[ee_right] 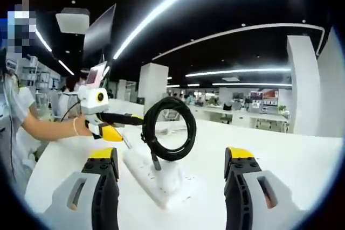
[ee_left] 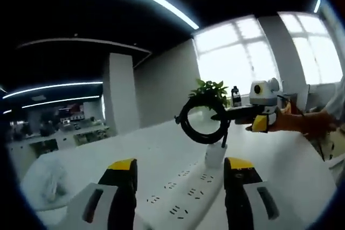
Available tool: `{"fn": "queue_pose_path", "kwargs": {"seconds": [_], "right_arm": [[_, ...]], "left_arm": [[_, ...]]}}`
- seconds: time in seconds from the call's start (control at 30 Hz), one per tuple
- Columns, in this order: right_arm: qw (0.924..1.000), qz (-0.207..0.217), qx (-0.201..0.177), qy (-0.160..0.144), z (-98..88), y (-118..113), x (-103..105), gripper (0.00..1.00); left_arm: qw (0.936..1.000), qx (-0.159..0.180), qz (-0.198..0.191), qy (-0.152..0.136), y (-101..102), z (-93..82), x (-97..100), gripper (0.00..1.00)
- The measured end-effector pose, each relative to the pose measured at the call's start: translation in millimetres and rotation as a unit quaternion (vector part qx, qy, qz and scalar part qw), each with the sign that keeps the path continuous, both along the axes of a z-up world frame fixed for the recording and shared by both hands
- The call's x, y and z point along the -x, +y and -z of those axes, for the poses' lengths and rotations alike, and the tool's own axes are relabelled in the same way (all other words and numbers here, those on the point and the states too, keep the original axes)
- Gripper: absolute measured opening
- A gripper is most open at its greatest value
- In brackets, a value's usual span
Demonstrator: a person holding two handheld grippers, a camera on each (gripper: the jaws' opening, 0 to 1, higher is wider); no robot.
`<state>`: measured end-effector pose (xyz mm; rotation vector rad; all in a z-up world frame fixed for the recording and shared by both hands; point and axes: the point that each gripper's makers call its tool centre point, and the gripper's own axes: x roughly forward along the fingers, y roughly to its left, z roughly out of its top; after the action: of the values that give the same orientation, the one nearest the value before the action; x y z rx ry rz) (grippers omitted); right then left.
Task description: Straighten the power strip on the desk, plug the charger into it
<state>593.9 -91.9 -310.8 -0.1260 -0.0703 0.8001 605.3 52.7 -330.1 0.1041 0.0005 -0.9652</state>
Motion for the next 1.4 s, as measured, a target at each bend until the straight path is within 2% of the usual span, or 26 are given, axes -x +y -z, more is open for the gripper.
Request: {"fn": "queue_pose_path", "kwargs": {"seconds": [0.4, 0.57, 0.73, 0.97, 1.23, 1.4], "right_arm": [[0.9997, -0.010, 0.015, 0.015, 12.0, 4, -12, 0.81], [0.9994, -0.017, 0.022, 0.020, 17.2, 4, -15, 0.82], [0.9987, -0.031, -0.002, 0.040, 18.0, 0, -18, 0.82], [0.9972, -0.055, -0.012, 0.049, 21.6, 5, -17, 0.82], [0.9937, -0.099, 0.011, 0.052, 30.1, 23, -16, 0.79], [0.9900, -0.118, 0.062, 0.045, 38.7, 33, -16, 0.78]], "left_arm": [[0.9990, 0.041, -0.013, 0.007, 14, -9.9, 14.7, 0.63], [0.9989, 0.040, -0.018, 0.018, 18, -4.6, 18.6, 0.64], [0.9981, 0.046, -0.036, 0.020, 27, -1.1, 20.9, 0.64], [0.9982, 0.022, -0.054, 0.014, 35, 4.5, 22.6, 0.66], [0.9974, 0.023, -0.064, 0.022, 44, 8.2, 22.9, 0.68], [0.9961, 0.038, -0.075, 0.029, 51, 6.8, 19.1, 0.67]]}}
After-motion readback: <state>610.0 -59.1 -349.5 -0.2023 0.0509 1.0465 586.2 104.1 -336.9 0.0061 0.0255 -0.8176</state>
